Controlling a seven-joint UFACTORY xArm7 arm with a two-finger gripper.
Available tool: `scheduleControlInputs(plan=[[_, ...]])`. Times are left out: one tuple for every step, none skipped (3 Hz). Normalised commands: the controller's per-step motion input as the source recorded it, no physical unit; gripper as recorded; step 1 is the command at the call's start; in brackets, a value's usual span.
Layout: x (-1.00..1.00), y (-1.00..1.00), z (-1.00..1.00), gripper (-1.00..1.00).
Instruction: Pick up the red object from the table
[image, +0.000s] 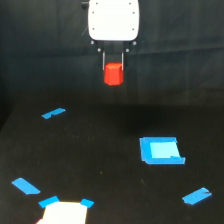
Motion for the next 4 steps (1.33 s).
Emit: scheduleControlInputs(plan=[[-0.1, 0.38, -0.12, -0.65], [-0.14, -0.41, 0.24, -0.5], [-0.34, -0.18, -0.2, -1.0], [0.07, -0.03, -0.05, -0.39]])
